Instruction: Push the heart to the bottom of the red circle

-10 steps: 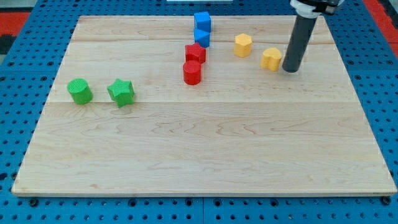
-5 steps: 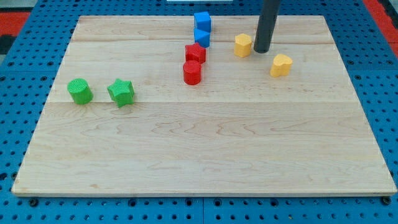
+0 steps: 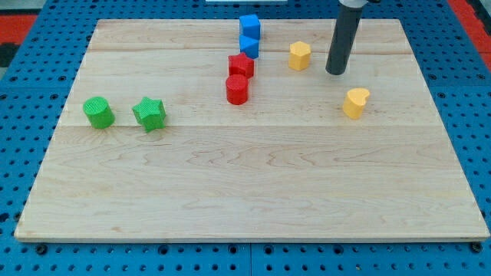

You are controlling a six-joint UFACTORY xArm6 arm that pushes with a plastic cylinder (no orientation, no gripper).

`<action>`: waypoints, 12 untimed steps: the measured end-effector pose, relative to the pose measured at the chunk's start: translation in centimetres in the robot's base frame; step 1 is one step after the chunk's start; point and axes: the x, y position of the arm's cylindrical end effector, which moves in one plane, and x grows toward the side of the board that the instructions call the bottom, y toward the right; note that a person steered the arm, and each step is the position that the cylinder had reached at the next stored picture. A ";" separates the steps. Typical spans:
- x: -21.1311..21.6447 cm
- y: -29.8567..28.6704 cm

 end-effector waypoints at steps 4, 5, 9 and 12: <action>12.2 7.7; 12.3 1.7; 13.3 -8.4; 13.9 -12.6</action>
